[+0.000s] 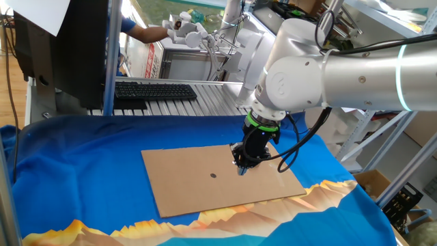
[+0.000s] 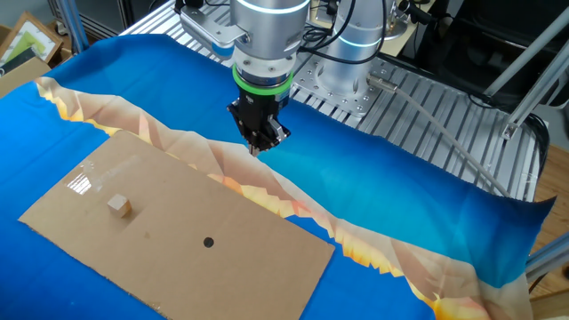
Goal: Use the gripper to push the small block from left to right
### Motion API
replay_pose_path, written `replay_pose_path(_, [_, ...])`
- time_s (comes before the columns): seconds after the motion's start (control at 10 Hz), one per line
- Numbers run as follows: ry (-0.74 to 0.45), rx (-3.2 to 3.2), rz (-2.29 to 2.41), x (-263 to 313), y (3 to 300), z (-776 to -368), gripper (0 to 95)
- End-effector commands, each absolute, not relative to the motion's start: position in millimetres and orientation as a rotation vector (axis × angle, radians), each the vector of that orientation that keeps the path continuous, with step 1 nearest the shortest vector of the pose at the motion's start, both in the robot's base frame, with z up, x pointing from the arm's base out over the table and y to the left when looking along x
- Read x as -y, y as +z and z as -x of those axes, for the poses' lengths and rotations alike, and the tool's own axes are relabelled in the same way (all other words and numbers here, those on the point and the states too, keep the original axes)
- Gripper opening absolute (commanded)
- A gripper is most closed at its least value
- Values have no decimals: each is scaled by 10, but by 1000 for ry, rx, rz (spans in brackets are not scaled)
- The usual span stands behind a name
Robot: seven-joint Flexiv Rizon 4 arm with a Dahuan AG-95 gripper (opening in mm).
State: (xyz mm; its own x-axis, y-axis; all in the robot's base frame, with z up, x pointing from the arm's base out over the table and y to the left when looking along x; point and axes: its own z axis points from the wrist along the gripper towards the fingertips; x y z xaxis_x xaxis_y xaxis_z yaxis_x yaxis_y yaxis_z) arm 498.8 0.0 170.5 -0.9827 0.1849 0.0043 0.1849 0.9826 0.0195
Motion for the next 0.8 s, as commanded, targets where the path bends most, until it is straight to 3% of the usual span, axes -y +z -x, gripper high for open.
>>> replay_pose_path(0.1, [-86,3146,57,1,1700,-4985,0])
replay_pose_path(0.8, [-87,3183,-44,12,1685,-4993,0])
